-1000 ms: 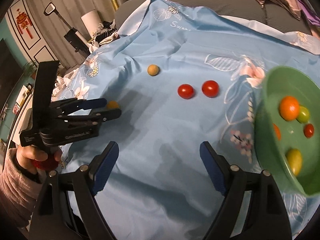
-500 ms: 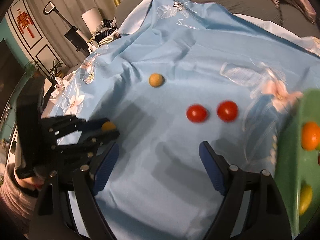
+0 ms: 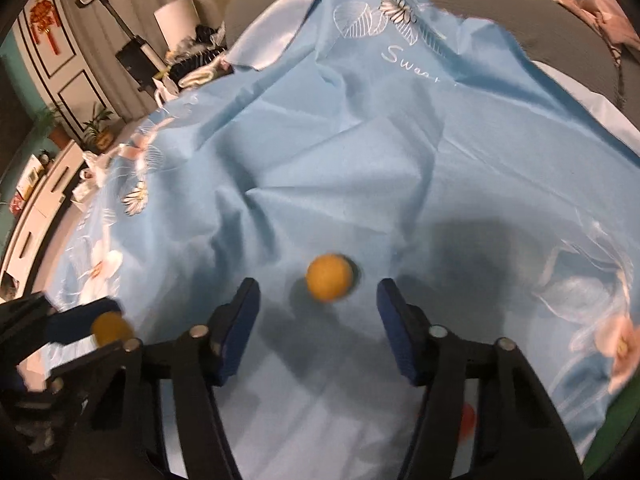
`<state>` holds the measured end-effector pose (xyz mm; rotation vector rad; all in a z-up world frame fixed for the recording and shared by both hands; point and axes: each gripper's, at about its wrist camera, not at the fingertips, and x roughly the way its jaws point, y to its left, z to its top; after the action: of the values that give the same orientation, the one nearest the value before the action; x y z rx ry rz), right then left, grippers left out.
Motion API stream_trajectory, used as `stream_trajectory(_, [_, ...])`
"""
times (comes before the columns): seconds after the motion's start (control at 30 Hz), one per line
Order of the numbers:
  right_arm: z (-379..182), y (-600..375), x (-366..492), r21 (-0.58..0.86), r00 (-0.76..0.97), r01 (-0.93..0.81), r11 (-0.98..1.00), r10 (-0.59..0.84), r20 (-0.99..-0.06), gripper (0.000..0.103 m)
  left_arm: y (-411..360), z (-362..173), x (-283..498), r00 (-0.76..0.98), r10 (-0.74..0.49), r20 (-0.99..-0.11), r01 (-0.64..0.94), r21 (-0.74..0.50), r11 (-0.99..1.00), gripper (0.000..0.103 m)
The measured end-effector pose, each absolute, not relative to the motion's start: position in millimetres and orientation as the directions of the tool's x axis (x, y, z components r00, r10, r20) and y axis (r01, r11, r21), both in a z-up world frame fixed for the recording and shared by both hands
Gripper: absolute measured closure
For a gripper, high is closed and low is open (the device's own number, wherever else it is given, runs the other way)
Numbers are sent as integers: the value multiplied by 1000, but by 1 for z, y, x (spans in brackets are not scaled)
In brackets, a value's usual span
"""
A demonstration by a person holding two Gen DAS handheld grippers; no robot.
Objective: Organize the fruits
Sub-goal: 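Grasp a small yellow fruit with the left tool while the right tool grasps another, then carry both small yellow fruits over the green bowl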
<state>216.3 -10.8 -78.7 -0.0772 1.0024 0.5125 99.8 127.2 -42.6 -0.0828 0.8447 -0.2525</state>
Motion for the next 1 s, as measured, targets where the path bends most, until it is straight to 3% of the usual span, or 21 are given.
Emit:
stream_trajectory(0.17, [-91,4,225,81,467,-453,888,314,-827,76,132,-45,100,637,-256,-728,181,-181,967,75])
stream_trajectory(1.0, [-24,-84,42,107,566,-416,903,349,-747,76,86,-31,32,597,-281,-752,247,-161,956,75])
